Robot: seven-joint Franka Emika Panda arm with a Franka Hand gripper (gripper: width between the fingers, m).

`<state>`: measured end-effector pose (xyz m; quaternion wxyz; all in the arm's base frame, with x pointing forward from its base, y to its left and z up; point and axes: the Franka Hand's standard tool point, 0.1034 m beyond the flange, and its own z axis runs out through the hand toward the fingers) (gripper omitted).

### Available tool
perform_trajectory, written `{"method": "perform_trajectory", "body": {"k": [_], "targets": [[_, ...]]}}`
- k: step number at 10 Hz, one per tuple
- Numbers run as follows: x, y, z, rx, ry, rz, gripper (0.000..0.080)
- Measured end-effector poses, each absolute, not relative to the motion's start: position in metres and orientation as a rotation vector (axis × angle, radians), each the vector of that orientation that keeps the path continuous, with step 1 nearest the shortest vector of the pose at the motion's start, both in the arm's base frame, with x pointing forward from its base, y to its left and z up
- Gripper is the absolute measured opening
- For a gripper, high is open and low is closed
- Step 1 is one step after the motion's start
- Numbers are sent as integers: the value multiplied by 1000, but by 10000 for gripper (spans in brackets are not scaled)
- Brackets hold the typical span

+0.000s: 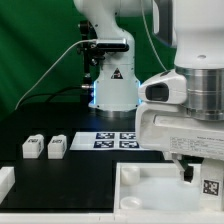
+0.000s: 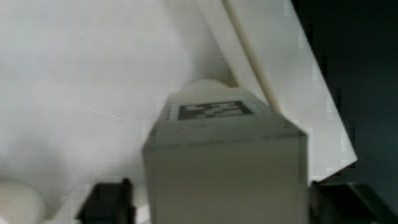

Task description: Assemble one leg

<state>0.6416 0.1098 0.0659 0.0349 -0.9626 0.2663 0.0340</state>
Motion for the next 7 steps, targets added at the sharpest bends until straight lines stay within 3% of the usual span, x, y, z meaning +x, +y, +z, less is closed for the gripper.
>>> {"method": "perform_trajectory", "body": {"k": [1,2,7], "targets": [[641,112,66,-2898,1012,115,441],[641,112,66,-2850,1138,121,294],[639,107,66,-2430,1874,159,294]]}}
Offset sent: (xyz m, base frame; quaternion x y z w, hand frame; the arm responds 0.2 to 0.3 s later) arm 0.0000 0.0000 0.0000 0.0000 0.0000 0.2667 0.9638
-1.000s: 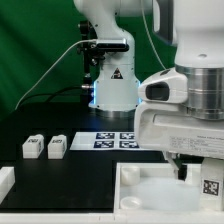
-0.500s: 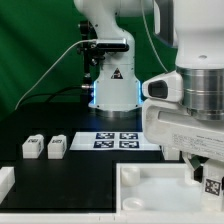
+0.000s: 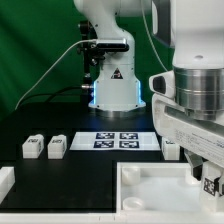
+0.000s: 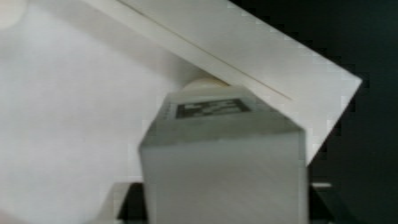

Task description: Assemble one leg

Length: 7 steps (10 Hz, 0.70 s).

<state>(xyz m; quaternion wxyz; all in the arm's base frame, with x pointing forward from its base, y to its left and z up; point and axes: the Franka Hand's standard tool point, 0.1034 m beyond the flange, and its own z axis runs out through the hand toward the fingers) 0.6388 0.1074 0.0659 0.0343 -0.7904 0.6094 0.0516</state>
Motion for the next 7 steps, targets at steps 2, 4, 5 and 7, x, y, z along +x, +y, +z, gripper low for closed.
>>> {"method": "perform_trajectory", "body": {"k": [2,4,5,7], "targets": [[631,107,65,-1901,2274,144,294],[627,109,66,-1571,2468,122,294],[627,108,66,-1490,2520,127,294],[626,105,65,-1406,2564,143,301]]}}
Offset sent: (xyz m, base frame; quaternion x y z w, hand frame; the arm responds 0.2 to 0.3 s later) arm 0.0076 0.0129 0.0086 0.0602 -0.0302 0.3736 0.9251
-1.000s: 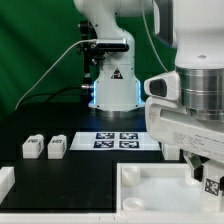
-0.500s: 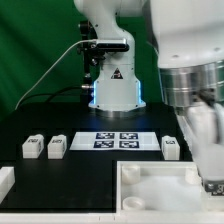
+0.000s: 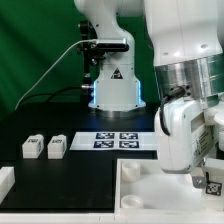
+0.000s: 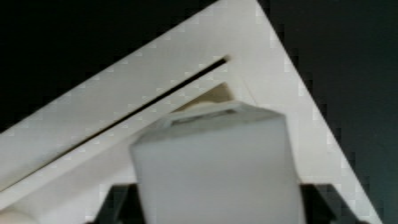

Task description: Assemble one leg

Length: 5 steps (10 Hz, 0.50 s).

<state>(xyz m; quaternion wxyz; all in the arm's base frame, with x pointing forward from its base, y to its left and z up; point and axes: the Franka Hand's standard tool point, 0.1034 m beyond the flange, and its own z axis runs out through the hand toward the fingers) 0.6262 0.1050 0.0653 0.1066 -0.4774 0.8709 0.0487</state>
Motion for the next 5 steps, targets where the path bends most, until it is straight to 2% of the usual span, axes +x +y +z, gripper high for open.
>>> {"method": "perform_trajectory", "body": {"k": [1,2,3,4,5], "targets": [[626,104,65,-1383,2575,148,301],[625,105,65,-1366,2581,154,335],[625,108,64,-1375,2573,159,471],[625,108,64,-1399,2559,156,471],[625,109,64,-1400,2555,149,607]]}}
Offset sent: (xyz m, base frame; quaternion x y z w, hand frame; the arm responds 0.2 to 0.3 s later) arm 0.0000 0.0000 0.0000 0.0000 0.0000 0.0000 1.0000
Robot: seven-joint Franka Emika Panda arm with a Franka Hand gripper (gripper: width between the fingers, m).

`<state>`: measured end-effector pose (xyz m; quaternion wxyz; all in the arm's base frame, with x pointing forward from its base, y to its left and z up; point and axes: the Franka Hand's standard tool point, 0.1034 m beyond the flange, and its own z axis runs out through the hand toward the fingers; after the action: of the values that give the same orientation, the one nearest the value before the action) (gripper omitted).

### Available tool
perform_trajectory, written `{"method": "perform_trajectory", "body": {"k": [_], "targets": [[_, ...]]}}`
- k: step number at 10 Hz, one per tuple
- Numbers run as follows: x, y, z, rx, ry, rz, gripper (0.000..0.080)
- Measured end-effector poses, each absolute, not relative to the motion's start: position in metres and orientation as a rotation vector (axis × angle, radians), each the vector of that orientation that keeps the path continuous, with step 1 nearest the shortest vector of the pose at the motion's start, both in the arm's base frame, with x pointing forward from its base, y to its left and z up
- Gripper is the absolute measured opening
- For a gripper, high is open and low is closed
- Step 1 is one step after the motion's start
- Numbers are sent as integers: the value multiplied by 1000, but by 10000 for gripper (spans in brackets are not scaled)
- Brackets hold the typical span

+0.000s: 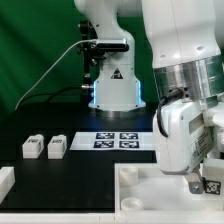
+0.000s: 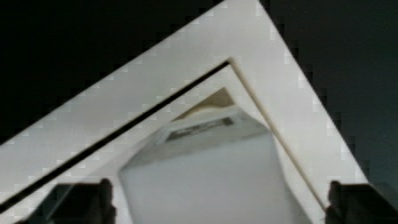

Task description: Assemble one leg

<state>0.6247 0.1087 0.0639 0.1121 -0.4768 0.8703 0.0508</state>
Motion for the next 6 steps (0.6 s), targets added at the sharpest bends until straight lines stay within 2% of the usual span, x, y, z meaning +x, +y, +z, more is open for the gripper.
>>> {"method": "perform_trajectory", "body": {"k": [1,3,6], "targets": [[620,113,63,-1401,2535,110,636],[613,122,73,-1410,2512,113,647],[612,123,72,-1415,2509,118,648]]}}
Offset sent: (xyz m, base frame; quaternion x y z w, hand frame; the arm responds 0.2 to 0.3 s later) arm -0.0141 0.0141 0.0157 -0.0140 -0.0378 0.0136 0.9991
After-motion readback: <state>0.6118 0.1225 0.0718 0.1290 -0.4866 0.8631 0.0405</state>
